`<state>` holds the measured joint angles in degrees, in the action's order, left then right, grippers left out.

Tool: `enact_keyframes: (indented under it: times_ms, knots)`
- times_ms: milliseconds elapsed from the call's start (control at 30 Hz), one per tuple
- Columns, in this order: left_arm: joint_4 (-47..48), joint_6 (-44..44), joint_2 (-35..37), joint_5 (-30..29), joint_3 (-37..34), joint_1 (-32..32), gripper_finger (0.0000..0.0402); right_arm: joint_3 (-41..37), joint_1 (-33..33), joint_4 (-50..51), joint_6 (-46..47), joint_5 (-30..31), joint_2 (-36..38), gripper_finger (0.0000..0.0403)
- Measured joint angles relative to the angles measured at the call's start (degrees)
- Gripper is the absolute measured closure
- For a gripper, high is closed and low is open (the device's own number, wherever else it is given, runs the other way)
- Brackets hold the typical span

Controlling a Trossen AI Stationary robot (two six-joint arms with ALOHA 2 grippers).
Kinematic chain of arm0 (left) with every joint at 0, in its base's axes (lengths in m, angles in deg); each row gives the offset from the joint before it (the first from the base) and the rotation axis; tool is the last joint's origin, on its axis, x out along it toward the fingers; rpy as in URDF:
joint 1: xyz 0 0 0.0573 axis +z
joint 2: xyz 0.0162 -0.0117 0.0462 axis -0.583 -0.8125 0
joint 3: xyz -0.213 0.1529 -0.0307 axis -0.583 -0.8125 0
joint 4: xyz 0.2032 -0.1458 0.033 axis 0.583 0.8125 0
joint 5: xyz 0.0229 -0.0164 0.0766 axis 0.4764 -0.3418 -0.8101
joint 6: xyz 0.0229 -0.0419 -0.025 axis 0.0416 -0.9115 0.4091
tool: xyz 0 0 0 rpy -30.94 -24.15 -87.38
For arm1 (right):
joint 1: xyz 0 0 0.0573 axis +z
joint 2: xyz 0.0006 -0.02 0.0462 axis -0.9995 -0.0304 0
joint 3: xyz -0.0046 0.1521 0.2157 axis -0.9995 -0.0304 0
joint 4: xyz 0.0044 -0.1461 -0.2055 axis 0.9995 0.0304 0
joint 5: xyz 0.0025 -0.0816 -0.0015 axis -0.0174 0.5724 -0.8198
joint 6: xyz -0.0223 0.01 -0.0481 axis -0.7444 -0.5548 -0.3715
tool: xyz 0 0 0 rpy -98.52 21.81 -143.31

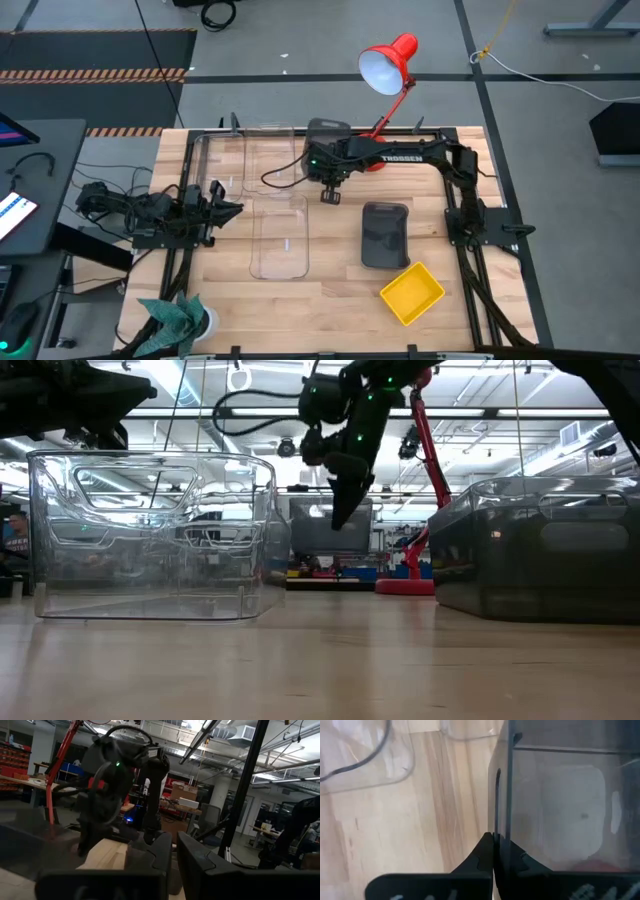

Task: Stack baskets by color
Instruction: Stack the top black bin on top of the bottom black bins

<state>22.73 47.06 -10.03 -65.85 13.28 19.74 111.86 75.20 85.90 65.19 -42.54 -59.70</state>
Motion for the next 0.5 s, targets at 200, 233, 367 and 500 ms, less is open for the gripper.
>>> enact_keyframes:
  times_ms: [200,233,367,500]
  knots:
    - [0.0,0.0,0.0,0.0,0.0,0.0,0.0373,0.0,1.3,1.5,0.9,0.9,3.0,0.04]
    - [0.0,0.0,0.0,0.0,0.0,0.0,0.0372,0.0,1.6,1.6,1.1,1.0,3.6,0.04]
    - [0.0,0.0,0.0,0.0,0.0,0.0,0.0366,0.0,3.0,1.7,1.3,0.9,5.5,0.04]
    - [0.0,0.0,0.0,0.0,0.0,0.0,0.0367,0.0,4.8,2.6,1.4,0.9,8.4,0.04]
